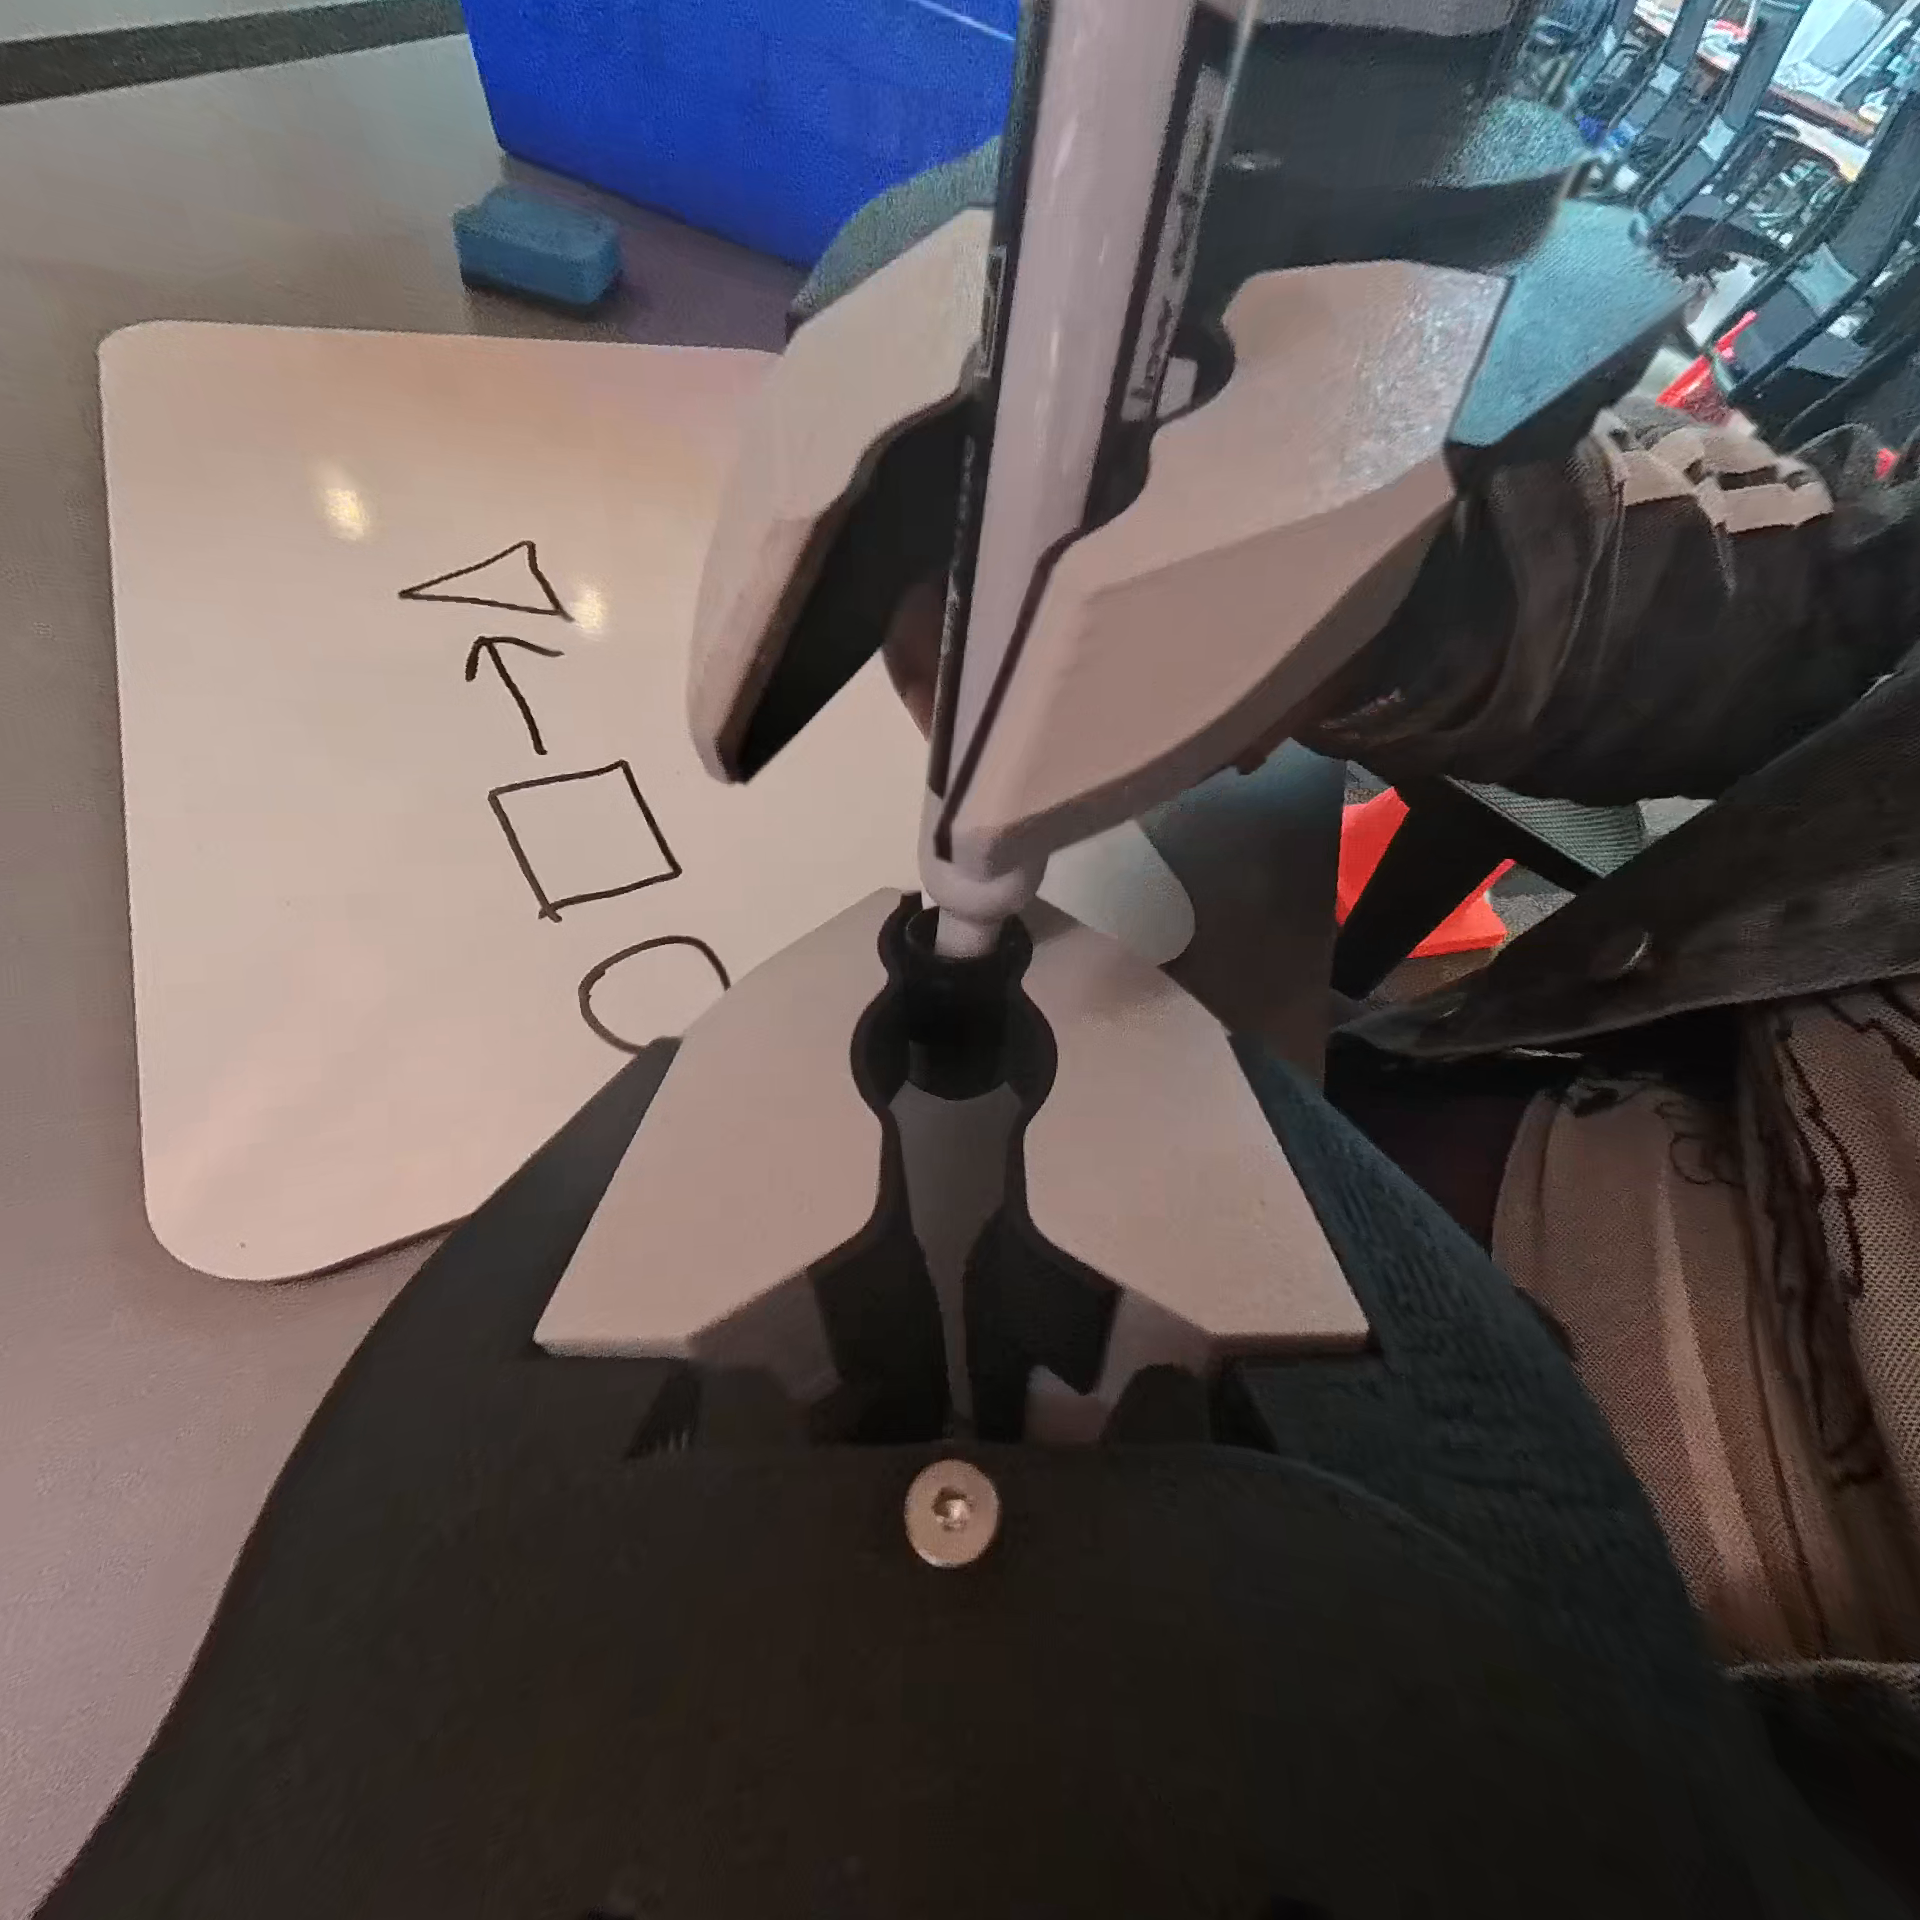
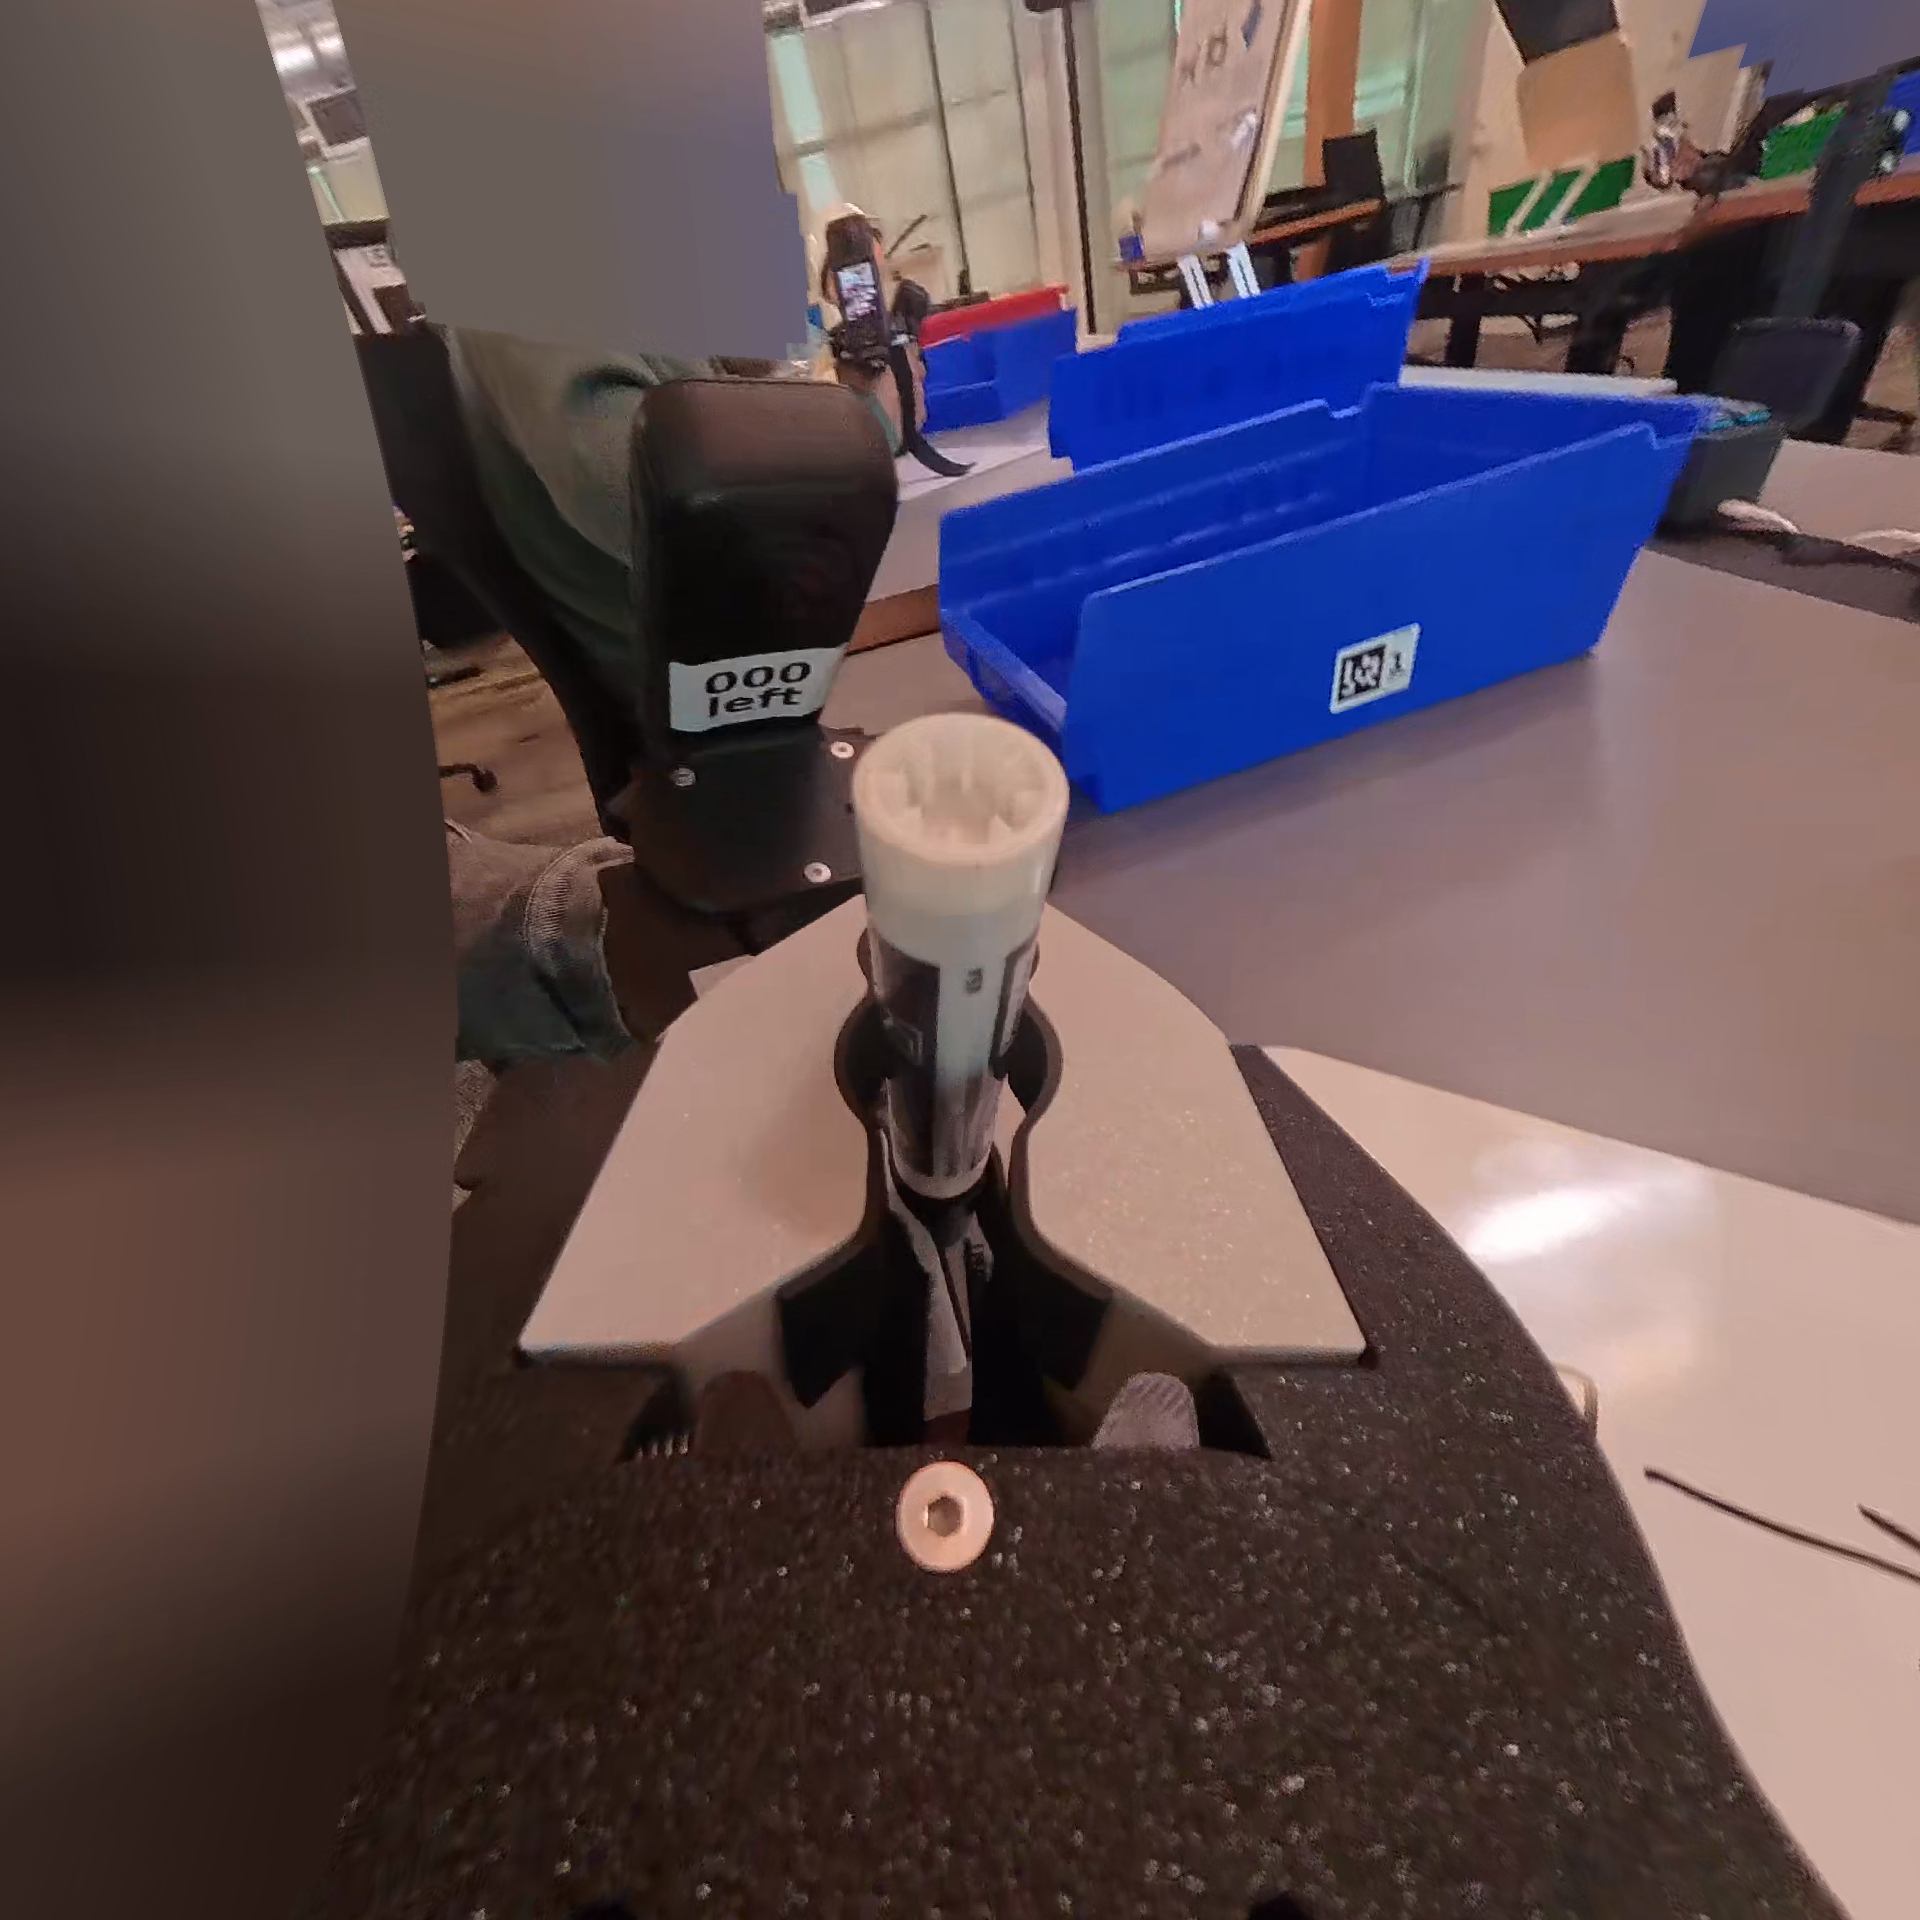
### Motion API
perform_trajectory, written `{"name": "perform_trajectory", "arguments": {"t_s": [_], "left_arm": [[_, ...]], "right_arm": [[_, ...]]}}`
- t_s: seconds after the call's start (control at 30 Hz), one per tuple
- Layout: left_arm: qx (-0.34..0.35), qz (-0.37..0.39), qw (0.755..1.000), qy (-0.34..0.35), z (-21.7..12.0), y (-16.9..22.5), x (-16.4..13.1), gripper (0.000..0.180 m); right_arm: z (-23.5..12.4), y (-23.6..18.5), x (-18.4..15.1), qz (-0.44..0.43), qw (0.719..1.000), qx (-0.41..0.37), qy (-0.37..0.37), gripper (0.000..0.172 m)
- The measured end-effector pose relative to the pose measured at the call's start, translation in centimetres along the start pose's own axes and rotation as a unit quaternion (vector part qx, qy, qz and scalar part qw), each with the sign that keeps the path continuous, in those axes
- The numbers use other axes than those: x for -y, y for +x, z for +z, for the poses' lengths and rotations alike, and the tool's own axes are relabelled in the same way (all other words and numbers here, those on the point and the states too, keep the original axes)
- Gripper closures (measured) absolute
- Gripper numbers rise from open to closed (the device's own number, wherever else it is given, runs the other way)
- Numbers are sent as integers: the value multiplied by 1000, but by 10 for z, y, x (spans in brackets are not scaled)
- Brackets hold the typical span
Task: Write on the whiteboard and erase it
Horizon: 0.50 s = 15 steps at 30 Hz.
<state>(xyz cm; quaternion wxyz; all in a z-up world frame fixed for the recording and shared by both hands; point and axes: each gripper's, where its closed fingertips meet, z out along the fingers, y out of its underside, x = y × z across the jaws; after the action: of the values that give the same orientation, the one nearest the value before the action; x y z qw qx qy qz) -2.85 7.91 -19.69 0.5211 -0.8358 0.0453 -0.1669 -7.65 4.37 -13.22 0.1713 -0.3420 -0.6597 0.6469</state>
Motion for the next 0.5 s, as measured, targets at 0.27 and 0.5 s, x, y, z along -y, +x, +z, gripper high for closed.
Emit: {"name": "perform_trajectory", "arguments": {"t_s": [0.27,0.5], "left_arm": [[75,73,993,-59,0,-13,-12,168],[111,58,985,-119,1,-30,-39,169]], "right_arm": [[-3,7,-14,18,1000,-10,-4,152],[2,21,-52,31,994,-64,-81,152]]}}
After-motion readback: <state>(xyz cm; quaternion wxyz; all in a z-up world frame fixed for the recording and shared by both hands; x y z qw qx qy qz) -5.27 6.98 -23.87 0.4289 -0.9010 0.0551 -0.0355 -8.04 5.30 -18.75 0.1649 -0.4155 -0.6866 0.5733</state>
